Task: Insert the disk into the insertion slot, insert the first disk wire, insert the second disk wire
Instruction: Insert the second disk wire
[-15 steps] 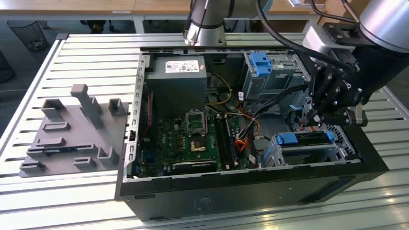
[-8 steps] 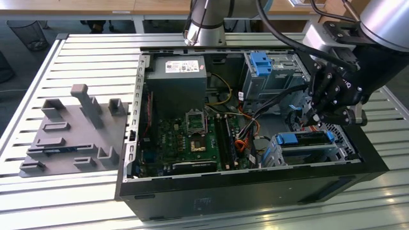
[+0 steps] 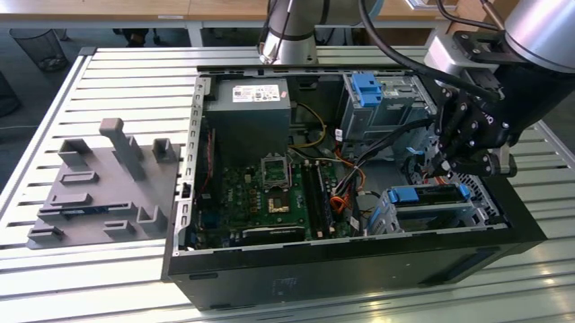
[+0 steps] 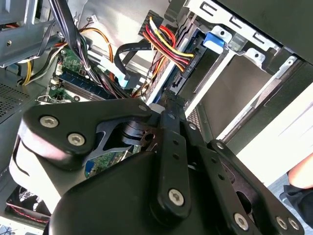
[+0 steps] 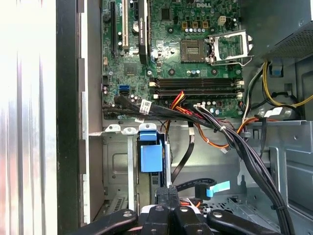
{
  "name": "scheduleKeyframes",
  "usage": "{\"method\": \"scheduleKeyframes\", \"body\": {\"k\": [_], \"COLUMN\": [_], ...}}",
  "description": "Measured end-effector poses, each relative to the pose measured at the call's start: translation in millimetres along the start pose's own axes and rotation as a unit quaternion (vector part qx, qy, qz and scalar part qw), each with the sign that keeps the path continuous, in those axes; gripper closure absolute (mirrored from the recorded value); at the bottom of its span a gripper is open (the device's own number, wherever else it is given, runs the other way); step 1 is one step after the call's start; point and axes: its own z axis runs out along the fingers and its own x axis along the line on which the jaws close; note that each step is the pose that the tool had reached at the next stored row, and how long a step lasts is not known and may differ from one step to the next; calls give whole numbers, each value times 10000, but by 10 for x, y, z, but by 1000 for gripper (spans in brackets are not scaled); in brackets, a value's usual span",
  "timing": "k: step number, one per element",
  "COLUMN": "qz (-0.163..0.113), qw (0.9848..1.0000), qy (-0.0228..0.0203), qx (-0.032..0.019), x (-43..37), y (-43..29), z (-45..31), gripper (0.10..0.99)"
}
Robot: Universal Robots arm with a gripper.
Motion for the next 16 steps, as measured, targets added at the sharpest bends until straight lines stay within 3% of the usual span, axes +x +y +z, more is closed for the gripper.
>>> {"method": "scheduleKeyframes", "body": {"k": [10, 15, 16], "qz": [0, 0, -1], "qw": [10000, 10000, 10000], "qy": [0, 0, -2], "qx": [0, 1, 13], "x": [-32, -81, -145], "y": [40, 54, 79], "z": [5, 9, 20], "gripper": [980, 980, 980]}}
